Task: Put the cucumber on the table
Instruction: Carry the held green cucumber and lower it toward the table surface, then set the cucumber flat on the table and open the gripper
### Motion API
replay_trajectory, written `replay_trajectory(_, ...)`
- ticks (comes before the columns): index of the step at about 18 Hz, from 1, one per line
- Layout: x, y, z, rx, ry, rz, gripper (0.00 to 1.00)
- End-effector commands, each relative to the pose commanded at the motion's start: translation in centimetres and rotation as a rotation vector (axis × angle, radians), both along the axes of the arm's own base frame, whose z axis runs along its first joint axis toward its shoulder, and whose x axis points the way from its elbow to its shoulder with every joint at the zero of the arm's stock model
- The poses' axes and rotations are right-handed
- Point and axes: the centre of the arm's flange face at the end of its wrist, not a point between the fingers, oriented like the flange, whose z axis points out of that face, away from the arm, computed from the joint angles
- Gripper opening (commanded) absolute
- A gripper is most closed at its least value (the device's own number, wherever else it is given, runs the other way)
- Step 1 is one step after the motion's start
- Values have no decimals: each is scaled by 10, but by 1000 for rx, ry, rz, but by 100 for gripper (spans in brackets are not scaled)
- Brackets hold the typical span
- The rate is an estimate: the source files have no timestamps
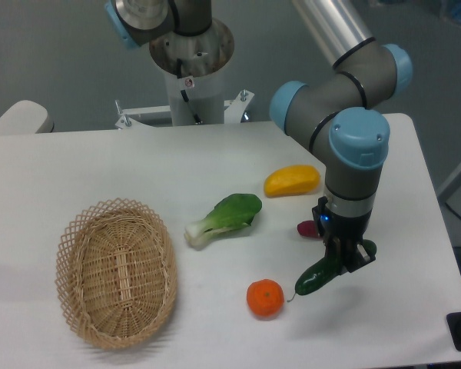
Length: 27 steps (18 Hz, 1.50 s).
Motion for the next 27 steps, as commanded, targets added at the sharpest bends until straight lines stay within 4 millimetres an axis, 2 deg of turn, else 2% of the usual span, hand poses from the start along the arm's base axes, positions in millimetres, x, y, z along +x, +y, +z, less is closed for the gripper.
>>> replay_trajectory(5,-1,-11,-12,-15,-11,-131,22)
replay_trajectory(8,6,-17,-37,-45,-42,-187,22)
replay_trajectory(11,9,-12,-58,-68,-63,-240,22)
replay_trajectory(18,20,-13,-88,-108,-120,-248,23)
replay_trajectory(27,26,-7,-101,-115,-140,-244,24)
